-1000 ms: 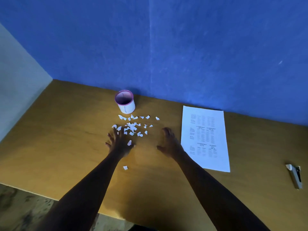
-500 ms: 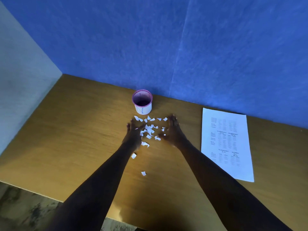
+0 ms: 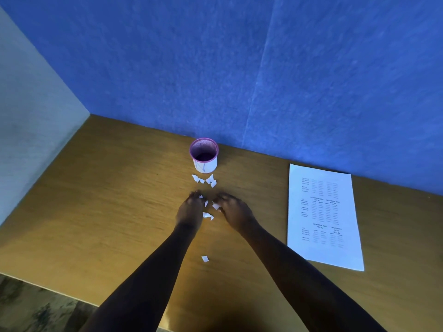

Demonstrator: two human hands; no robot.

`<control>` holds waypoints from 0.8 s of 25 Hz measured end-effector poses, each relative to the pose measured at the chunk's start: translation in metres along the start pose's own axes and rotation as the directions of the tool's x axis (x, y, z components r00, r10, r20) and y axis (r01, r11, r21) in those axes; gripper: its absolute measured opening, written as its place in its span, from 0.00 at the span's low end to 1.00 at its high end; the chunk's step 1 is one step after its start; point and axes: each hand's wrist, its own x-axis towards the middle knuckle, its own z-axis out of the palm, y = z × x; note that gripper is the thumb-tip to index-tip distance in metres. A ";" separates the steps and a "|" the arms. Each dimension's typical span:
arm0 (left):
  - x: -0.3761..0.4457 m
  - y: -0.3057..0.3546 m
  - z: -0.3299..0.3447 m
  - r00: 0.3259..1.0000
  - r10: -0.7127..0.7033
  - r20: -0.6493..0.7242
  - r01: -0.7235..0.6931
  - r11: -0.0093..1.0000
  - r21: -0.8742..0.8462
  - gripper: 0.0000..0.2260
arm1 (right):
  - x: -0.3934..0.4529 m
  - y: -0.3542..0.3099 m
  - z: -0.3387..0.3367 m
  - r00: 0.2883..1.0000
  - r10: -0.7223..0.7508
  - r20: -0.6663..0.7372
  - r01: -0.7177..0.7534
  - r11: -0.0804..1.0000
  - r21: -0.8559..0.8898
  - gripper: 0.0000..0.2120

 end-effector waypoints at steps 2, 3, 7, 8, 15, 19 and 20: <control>-0.007 -0.002 0.001 0.999 -0.011 -0.031 0.009 0.998 -0.055 0.18 | -0.002 0.002 -0.004 1.000 -0.021 -0.002 0.021 0.997 -0.069 0.16; -0.012 -0.003 0.001 0.999 0.004 -0.049 -0.008 0.996 -0.084 0.18 | -0.004 0.002 -0.005 0.999 -0.035 0.002 0.035 0.995 -0.091 0.15; -0.012 0.002 -0.013 0.997 -0.078 -0.022 0.071 0.970 -0.232 0.12 | -0.011 0.003 -0.009 1.000 0.029 -0.010 -0.029 0.999 0.017 0.09; -0.010 0.003 -0.017 0.994 -0.101 -0.030 0.090 0.960 -0.266 0.11 | -0.013 0.003 -0.011 0.997 0.077 -0.029 -0.074 0.994 0.084 0.08; 0.021 0.028 -0.079 0.927 -0.370 -0.052 0.194 0.595 -0.780 0.08 | -0.024 0.019 -0.018 0.887 0.460 -0.049 -0.353 0.742 0.570 0.07; 0.059 0.042 -0.117 0.904 -0.419 0.081 0.304 0.499 -0.811 0.16 | -0.027 0.022 -0.021 0.867 0.495 -0.057 -0.367 0.711 0.600 0.04; 0.068 0.045 -0.123 0.902 -0.423 0.089 0.328 0.536 -0.778 0.18 | -0.028 0.022 -0.021 0.866 0.498 -0.055 -0.366 0.704 0.608 0.04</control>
